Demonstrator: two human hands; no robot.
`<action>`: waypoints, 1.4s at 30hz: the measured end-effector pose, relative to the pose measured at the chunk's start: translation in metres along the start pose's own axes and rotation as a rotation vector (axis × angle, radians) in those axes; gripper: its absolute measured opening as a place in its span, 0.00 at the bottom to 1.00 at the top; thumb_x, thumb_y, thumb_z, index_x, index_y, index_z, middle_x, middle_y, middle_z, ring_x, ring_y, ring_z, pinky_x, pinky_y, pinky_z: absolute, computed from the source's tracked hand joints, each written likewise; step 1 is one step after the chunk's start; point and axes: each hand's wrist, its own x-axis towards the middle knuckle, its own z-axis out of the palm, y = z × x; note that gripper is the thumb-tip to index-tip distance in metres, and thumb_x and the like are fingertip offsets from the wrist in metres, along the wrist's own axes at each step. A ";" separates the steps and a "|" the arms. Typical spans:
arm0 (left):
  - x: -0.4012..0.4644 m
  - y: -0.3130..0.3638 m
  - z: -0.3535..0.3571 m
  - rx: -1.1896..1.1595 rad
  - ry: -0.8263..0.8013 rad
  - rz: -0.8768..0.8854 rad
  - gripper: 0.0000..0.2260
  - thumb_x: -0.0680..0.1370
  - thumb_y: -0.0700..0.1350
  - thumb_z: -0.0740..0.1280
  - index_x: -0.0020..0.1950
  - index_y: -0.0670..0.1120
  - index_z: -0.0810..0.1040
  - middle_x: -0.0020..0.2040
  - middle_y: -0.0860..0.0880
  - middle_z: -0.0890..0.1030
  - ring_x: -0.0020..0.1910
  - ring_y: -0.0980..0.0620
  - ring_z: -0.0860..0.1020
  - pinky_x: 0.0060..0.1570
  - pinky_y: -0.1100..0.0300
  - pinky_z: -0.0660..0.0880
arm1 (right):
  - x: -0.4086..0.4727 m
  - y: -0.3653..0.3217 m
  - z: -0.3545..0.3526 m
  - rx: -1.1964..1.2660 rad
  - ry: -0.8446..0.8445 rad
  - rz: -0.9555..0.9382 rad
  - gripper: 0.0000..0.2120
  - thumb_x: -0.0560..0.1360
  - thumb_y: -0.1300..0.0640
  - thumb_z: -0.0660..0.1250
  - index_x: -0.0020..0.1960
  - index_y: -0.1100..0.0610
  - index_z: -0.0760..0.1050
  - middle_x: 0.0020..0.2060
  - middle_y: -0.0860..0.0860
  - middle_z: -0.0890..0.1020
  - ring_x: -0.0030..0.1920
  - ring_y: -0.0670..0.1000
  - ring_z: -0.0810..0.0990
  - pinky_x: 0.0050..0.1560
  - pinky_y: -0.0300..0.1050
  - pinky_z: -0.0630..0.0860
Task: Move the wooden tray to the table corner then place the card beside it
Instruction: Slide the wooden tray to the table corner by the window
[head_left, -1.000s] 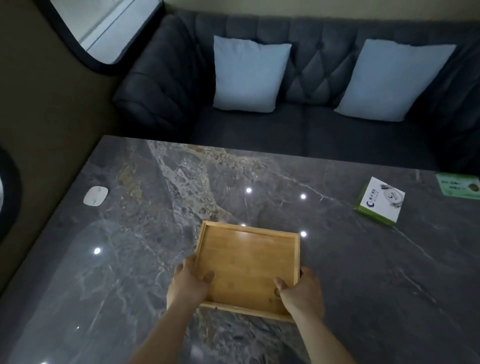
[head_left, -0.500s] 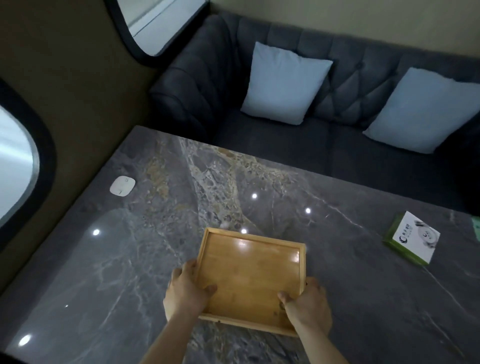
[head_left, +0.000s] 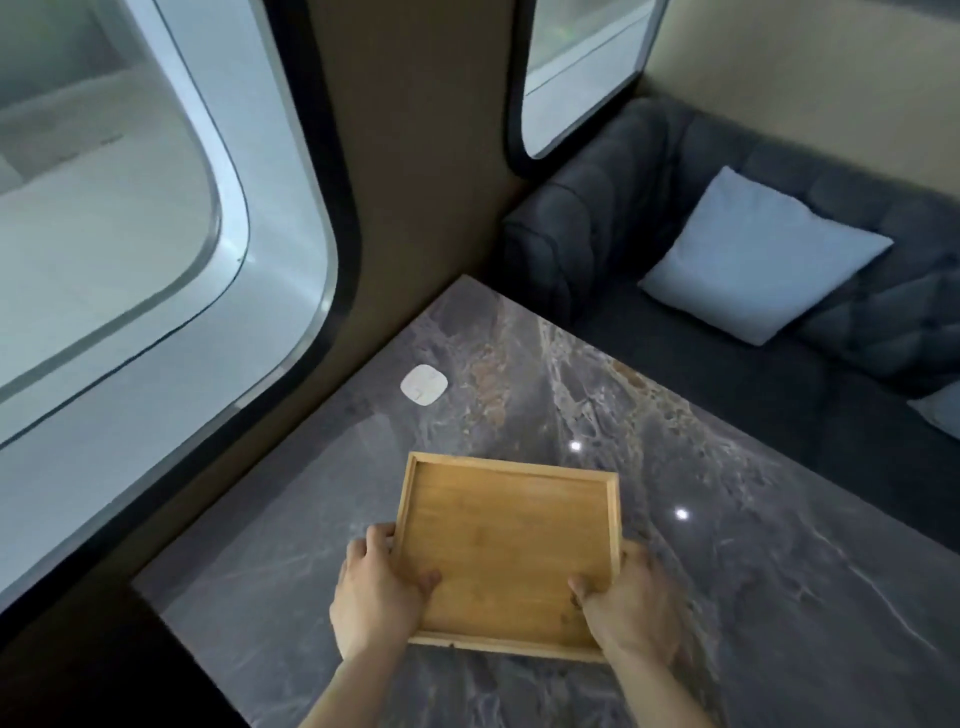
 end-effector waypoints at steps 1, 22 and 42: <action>0.005 -0.005 -0.005 -0.025 0.026 -0.024 0.27 0.65 0.58 0.78 0.58 0.56 0.70 0.55 0.52 0.75 0.55 0.43 0.78 0.45 0.49 0.75 | 0.004 -0.016 0.004 -0.010 -0.003 -0.035 0.29 0.68 0.45 0.79 0.64 0.53 0.74 0.59 0.55 0.81 0.59 0.61 0.80 0.55 0.55 0.79; 0.108 -0.041 -0.040 -0.320 0.211 -0.396 0.27 0.65 0.63 0.77 0.44 0.50 0.63 0.48 0.48 0.76 0.45 0.37 0.78 0.41 0.48 0.72 | 0.077 -0.272 0.072 -0.232 -0.067 -0.689 0.37 0.77 0.46 0.72 0.80 0.56 0.61 0.75 0.55 0.67 0.75 0.58 0.64 0.74 0.59 0.67; 0.121 -0.045 -0.038 -0.070 0.256 -0.256 0.34 0.63 0.72 0.71 0.53 0.50 0.63 0.52 0.49 0.73 0.50 0.42 0.78 0.41 0.49 0.73 | 0.096 -0.254 0.086 -0.288 -0.171 -0.793 0.49 0.72 0.36 0.73 0.83 0.50 0.51 0.82 0.54 0.54 0.81 0.59 0.52 0.79 0.61 0.60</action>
